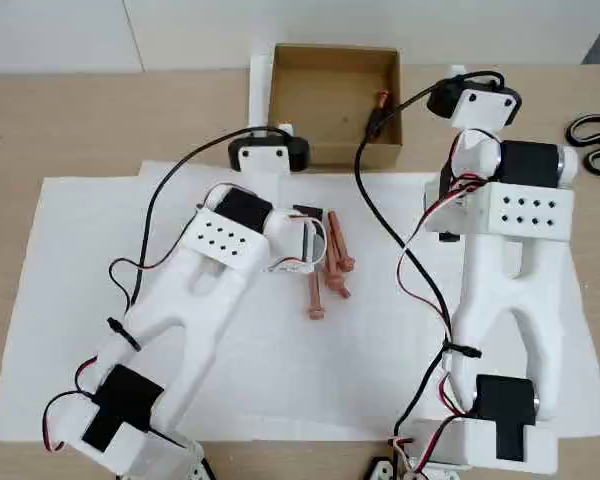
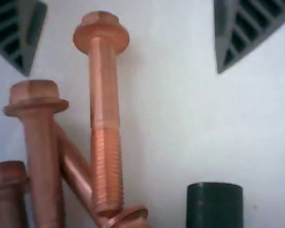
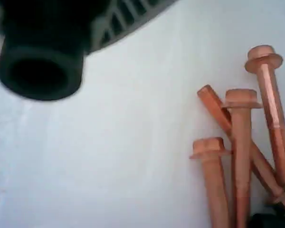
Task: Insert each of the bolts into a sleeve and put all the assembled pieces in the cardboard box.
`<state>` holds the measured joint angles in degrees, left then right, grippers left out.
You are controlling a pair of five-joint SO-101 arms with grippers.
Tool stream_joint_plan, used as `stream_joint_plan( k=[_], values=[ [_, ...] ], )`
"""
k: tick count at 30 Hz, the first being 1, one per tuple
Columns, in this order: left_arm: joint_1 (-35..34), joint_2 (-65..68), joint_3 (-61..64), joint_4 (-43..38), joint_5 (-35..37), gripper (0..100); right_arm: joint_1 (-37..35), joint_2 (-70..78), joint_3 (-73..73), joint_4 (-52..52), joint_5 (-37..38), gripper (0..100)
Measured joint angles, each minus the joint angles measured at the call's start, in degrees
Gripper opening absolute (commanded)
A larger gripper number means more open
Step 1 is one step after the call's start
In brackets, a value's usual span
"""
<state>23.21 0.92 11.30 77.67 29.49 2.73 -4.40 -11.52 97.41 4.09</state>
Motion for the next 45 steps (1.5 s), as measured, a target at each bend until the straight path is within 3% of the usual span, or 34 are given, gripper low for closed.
stream_joint_plan(
  k=[12,18,31,45],
  values=[
    [0.0,4.3,0.4,-0.3,2.5,23,0.0,-0.2,6.1,-1.7,0.0,0.4],
    [0.1,9.2,0.4,-0.4,3.4,14,0.0,-0.2,6.6,-2.3,0.0,0.4],
    [5.3,9.2,-1.1,-0.4,3.6,15,0.0,-0.2,6.6,-2.4,0.0,0.4],
    [5.5,9.5,-1.1,-4.8,3.8,14,0.0,-0.2,6.9,-2.9,0.0,0.4]
  ],
)
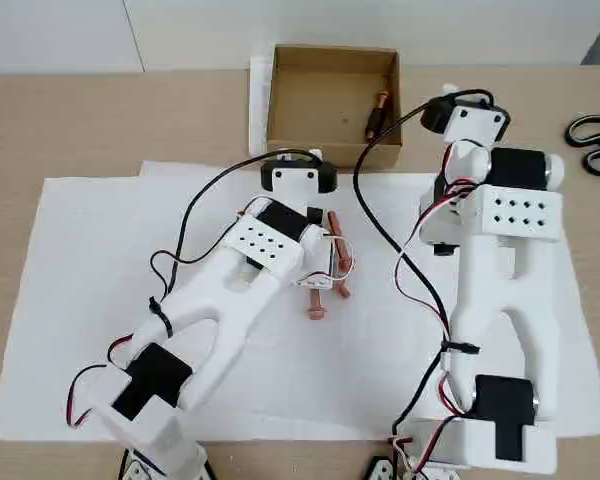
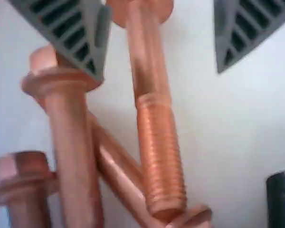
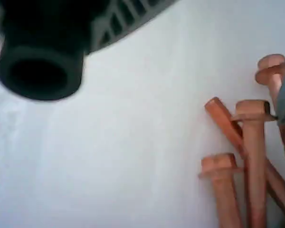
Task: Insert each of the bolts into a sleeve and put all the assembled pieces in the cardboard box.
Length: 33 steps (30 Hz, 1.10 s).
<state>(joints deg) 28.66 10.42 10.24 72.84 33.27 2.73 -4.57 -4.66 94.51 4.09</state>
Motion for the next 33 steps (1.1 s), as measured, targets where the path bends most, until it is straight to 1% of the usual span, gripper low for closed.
stream_joint_plan(
  k=[7,12,14,18,20,26,31,33],
  values=[
    [0.0,5.7,0.0,0.0,0.1,14,0.0,0.0,0.0,0.0,0.0,0.4],
    [0.1,6.3,-0.5,0.0,0.0,14,0.0,0.0,0.0,0.0,0.0,0.4],
    [0.1,6.3,-0.5,0.0,0.0,11,0.0,0.0,0.0,0.0,0.0,0.4],
    [0.3,6.4,-1.1,-0.3,-0.1,2,0.0,0.0,0.0,0.0,0.0,0.4],
    [0.0,6.4,-1.9,0.1,-0.1,1,0.0,0.0,0.0,0.0,0.0,0.4],
    [0.0,6.7,-7.4,4.7,0.3,1,0.0,0.0,0.0,-1.2,0.0,0.4],
    [0.0,6.7,-13.5,10.4,-2.6,1,0.0,0.0,0.0,-1.6,0.0,0.4],
    [0.0,6.7,-15.9,12.7,-5.1,1,0.0,0.0,0.0,-1.6,0.0,0.4]
  ],
)
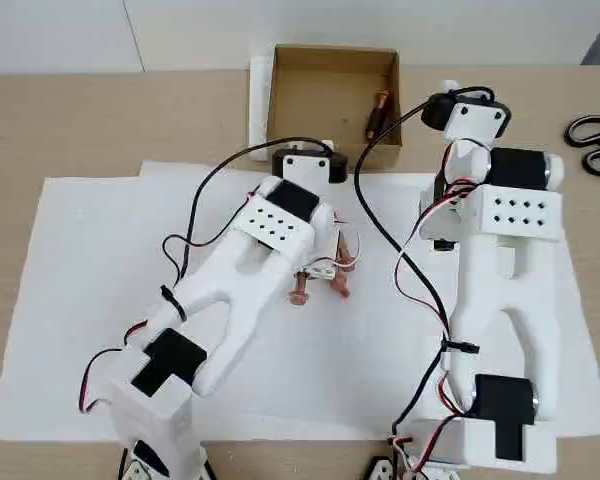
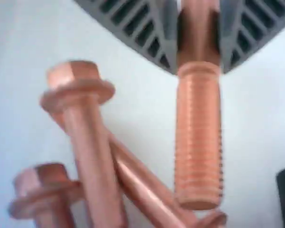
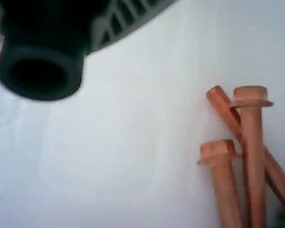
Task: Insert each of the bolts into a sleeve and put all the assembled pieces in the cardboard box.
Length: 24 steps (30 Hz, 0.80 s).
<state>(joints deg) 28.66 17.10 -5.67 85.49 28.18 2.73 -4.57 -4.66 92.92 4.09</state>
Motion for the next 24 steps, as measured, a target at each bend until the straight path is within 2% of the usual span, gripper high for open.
stream_joint_plan(
  k=[2,4,10,13,16,20,24],
  values=[
    [-0.2,0.0,-2.3,1.8,-4.8,1,0.0,0.0,0.0,0.0,0.0,0.4],
    [-1.3,0.0,-4.2,3.3,-12.7,1,0.0,0.0,0.0,0.0,0.0,0.4],
    [-7.2,0.0,-7.3,9.1,-44.4,1,0.0,0.0,0.0,0.0,0.0,0.4],
    [-9.6,0.0,-7.3,12.8,-58.3,1,0.0,0.0,0.0,0.0,0.0,0.4],
    [-11.9,0.0,-7.3,13.3,-70.9,1,0.0,0.0,0.0,0.0,0.0,0.4],
    [-13.8,0.0,-7.3,13.5,-79.9,1,0.0,0.0,0.0,0.0,0.0,0.4],
    [-14.2,0.0,-7.3,13.7,-84.3,1,0.0,0.0,0.0,0.0,0.0,0.4]
  ],
)
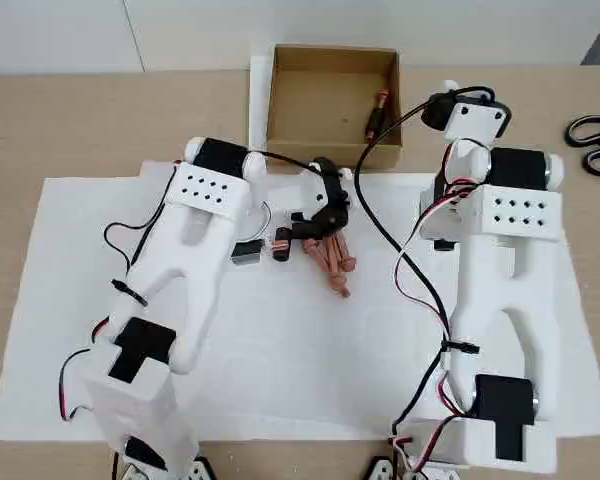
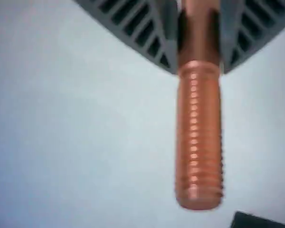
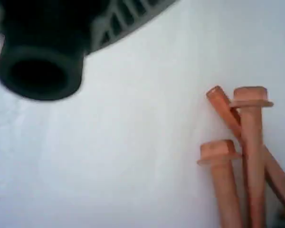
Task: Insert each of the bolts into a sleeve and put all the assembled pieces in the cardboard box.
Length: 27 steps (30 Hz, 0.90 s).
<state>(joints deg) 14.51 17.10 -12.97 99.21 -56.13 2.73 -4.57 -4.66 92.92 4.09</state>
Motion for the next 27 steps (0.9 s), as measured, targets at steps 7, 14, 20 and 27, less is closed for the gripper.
stream_joint_plan(
  k=[7,14,20,27],
  values=[
    [-0.1,1.3,-0.1,0.0,-9.6,1,0.0,0.0,0.0,0.0,0.0,0.4],
    [-0.3,8.1,0.0,0.0,-15.6,3,0.0,0.0,0.0,0.0,0.0,0.4],
    [-1.8,9.7,-0.1,0.0,-15.3,6,0.0,0.0,0.0,0.0,0.0,0.4],
    [-3.7,9.9,-1.3,0.0,-13.8,7,0.0,0.0,0.0,-0.5,0.0,0.4]
  ],
)
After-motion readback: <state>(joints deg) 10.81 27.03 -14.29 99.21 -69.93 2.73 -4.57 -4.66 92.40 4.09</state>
